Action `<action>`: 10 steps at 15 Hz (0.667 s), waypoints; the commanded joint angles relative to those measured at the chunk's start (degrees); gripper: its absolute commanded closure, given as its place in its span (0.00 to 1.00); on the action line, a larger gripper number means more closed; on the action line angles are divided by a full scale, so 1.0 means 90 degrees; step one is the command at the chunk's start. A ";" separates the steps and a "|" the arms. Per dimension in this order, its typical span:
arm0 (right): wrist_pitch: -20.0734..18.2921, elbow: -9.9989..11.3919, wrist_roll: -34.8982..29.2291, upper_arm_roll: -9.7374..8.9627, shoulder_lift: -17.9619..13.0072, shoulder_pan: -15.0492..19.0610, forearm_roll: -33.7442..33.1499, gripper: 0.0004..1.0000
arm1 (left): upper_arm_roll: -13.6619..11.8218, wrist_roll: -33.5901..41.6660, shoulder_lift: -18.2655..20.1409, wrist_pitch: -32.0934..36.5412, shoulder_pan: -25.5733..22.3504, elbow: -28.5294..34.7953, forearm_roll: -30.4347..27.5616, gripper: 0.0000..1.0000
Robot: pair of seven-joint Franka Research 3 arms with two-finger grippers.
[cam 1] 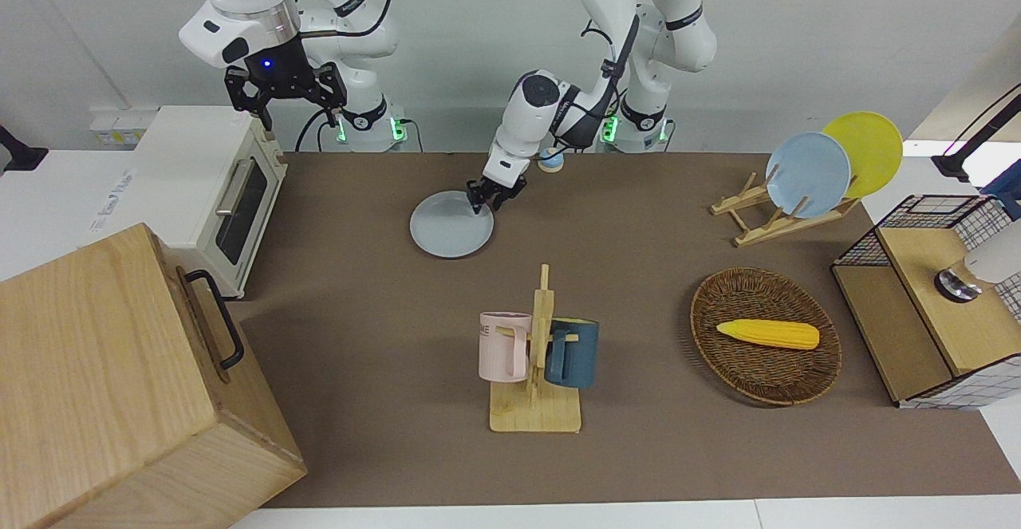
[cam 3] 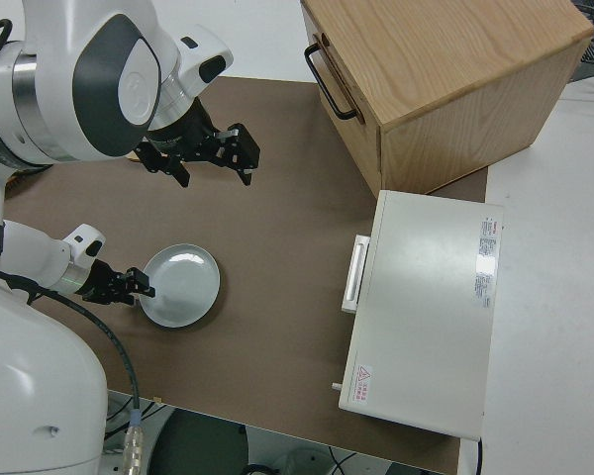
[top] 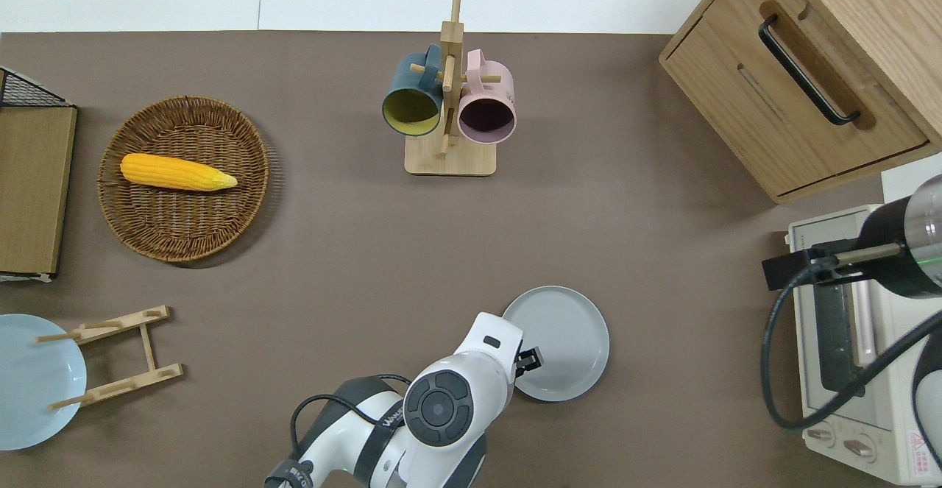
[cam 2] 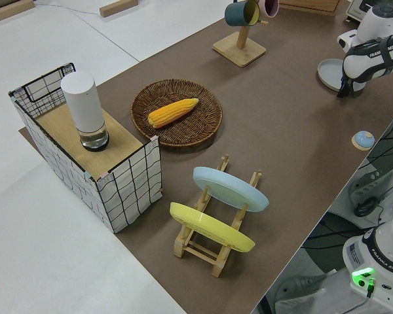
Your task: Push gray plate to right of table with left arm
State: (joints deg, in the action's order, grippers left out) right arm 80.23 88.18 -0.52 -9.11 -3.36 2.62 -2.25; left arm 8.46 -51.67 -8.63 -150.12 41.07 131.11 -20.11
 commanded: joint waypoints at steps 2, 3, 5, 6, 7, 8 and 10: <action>-0.0076 0.0026 0.0048 -0.0033 -0.0066 0.0051 -0.0004 0.00 | -0.0324 0.1127 0.0800 0.1928 -0.0508 -0.0290 0.0955 0.01; -0.0076 0.0026 0.0048 -0.0033 -0.0066 0.0051 0.0006 0.00 | -0.0353 0.1673 0.1083 0.2349 -0.0742 -0.0329 0.0955 0.01; -0.0076 0.0026 0.0048 -0.0033 -0.0066 0.0051 -0.0004 0.00 | -0.0393 0.2350 0.1416 0.2956 -0.1182 -0.0455 0.1003 0.01; -0.0076 0.0026 0.0048 -0.0033 -0.0066 0.0051 0.0006 0.00 | -0.0393 0.2536 0.1466 0.3171 -0.1310 -0.0582 0.1110 0.01; -0.0076 0.0026 0.0048 -0.0033 -0.0066 0.0051 0.0006 0.00 | -0.0402 0.2702 0.1466 0.3367 -0.1485 -0.0718 0.1363 0.01; -0.0076 0.0026 0.0048 -0.0033 -0.0066 0.0051 -0.0004 0.00 | -0.0393 0.2936 0.1486 0.3591 -0.1728 -0.0874 0.1636 0.01; -0.0076 0.0026 0.0048 -0.0033 -0.0066 0.0051 0.0006 0.00 | -0.0402 0.3706 0.1525 0.4060 -0.2256 -0.1206 0.1824 0.01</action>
State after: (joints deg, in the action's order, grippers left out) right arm 80.23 88.18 -0.52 -9.11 -3.36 2.62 -2.25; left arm 4.29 -26.20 5.18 -119.27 26.36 124.26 -7.08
